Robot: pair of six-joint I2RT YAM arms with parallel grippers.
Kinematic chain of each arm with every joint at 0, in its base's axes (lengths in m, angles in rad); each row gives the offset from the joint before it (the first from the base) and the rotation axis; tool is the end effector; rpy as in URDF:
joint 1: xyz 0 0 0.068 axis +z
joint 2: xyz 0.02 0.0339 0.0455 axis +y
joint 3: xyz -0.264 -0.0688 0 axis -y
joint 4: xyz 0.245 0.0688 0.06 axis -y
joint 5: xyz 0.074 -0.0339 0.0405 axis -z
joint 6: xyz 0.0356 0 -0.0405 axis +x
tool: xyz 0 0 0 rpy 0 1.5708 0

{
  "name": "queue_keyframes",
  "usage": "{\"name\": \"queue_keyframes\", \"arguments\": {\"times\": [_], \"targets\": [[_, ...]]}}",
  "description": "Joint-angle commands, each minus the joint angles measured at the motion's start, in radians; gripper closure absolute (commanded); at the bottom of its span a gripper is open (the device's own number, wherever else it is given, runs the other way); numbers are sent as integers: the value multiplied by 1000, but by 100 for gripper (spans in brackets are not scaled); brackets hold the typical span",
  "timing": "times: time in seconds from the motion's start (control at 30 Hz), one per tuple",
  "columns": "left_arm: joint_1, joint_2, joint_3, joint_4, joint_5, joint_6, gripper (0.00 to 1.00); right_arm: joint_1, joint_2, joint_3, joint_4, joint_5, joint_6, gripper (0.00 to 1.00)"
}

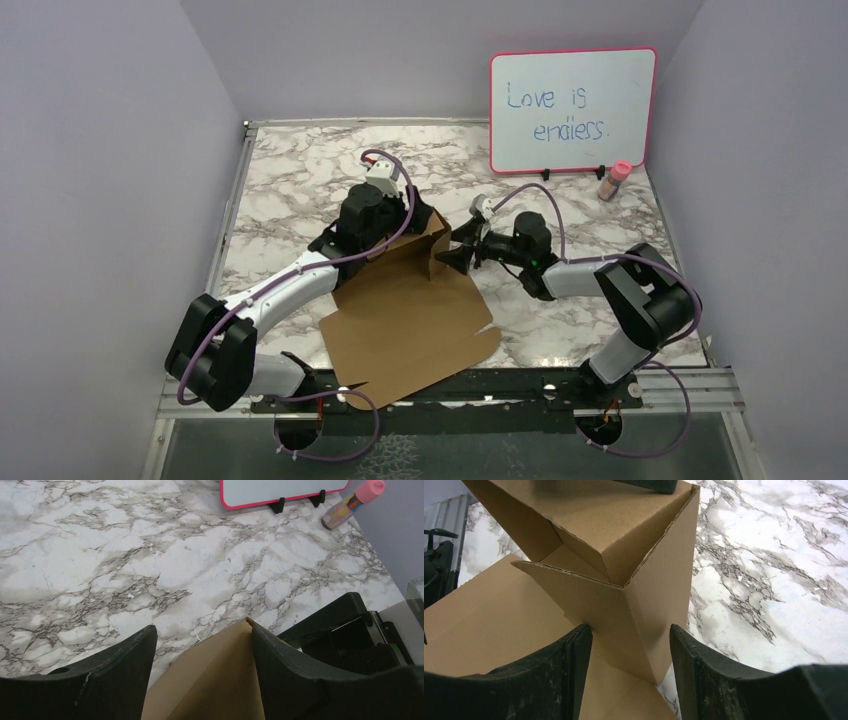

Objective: Fold the paper box

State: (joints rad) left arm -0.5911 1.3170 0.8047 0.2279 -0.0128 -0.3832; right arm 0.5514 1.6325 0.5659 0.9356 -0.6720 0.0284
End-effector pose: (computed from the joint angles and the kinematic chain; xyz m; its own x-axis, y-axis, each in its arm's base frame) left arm 0.2509 -0.1678 0.2705 -0.4206 -0.1680 -0.8916 0.4202 0.8349 -0.3555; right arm 0.2509 0.1803 0.1782 -0.1378 -0.0587 -0.9887 -0.9322 0.3451 0.1094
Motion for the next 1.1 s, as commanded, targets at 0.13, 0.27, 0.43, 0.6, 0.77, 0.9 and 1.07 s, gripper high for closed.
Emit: {"name": "queue_keyframes", "arguments": {"times": [0.13, 0.27, 0.43, 0.6, 0.77, 0.9, 1.07], "targets": [[-7, 27, -20, -18, 109, -46, 30, 48, 54, 36, 138, 91, -57, 41], [-8, 31, -9, -9, 124, -74, 30, 61, 85, 40, 183, 142, -57, 44], [-7, 47, 20, -19, 107, -97, 30, 69, 93, 56, 188, 222, -87, 47], [-7, 69, 65, -18, 106, -134, 29, 71, 110, 73, 209, 327, -115, 50], [1, 62, 105, -65, 99, -135, 27, 72, 136, 73, 242, 408, -122, 53], [12, 50, 124, -114, 102, -130, 25, 71, 156, 85, 248, 397, -117, 54], [34, 12, 121, -183, 78, -112, 22, 70, 180, 82, 266, 364, -103, 56]]}}
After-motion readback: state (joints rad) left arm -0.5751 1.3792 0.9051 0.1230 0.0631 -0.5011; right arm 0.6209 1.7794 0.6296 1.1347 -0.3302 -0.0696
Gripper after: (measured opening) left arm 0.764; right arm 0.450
